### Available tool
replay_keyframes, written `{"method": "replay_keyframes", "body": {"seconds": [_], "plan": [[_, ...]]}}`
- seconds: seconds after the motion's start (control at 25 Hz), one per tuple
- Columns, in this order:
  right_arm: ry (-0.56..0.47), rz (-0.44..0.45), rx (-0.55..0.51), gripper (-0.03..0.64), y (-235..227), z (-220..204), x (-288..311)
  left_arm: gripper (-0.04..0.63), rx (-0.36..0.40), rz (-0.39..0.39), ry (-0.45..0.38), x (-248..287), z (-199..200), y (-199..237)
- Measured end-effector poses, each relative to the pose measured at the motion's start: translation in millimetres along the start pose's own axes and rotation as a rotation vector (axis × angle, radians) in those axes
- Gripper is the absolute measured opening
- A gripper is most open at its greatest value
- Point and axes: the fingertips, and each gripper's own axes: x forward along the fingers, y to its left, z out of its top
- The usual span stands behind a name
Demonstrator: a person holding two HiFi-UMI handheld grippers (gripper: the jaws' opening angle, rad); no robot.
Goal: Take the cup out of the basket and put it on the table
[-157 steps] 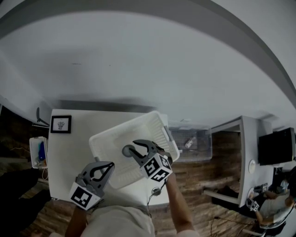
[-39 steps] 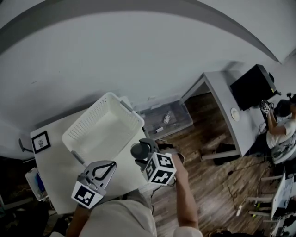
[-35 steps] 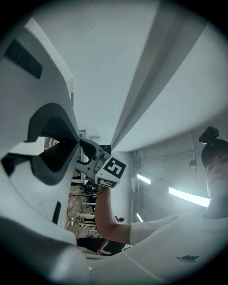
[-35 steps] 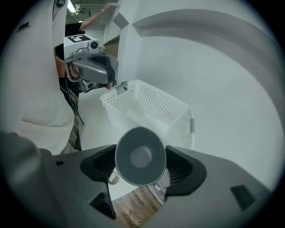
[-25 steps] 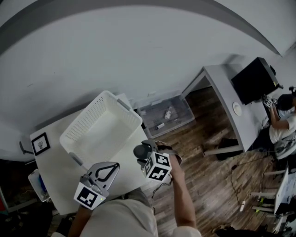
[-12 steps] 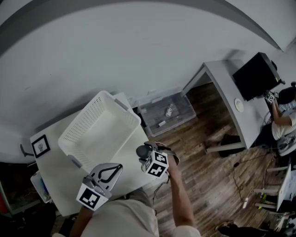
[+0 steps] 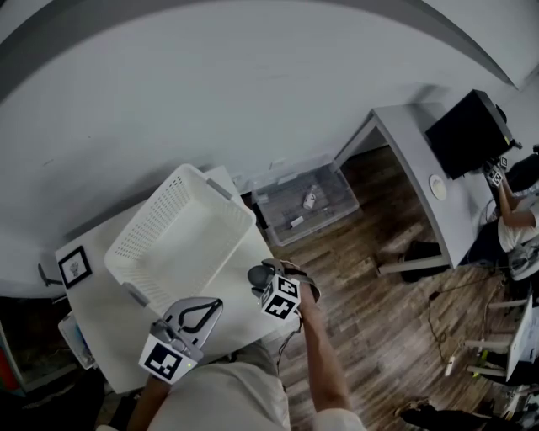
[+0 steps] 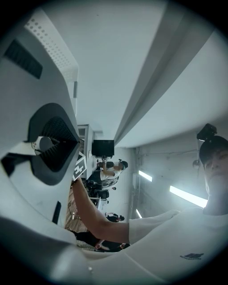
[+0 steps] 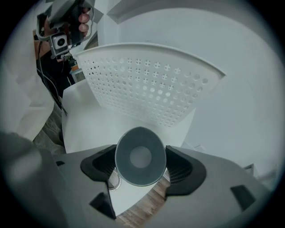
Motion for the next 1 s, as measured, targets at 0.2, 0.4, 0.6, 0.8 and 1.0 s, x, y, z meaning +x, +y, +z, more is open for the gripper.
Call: {"method": "replay_keyframes", "body": {"seconds": [0.2,0.4,0.6,0.8,1.0], "plan": [[0.002,0.005,0.017,0.345,3,-9,12,0.002,0.009,-0.002,0.004,0,-1,0],[-0.005,0.009,0.03,0.345,5,-12,20,0.002,0.004,-0.003,0.015,-1,-4,0],[-0.022,0.021,0.038,0.347,5,-10,21,0.002,-0.002,-0.005,0.014,0,-4,1],[-0.026,0.03,0.029,0.347,8,-9,22,0.002,-0.002,-0.007,0.019,0,-5,0],[-0.014,0.02,0.015,0.347,5,-10,24,0.002,0.002,-0.01,0.018,0,-6,1]]}}
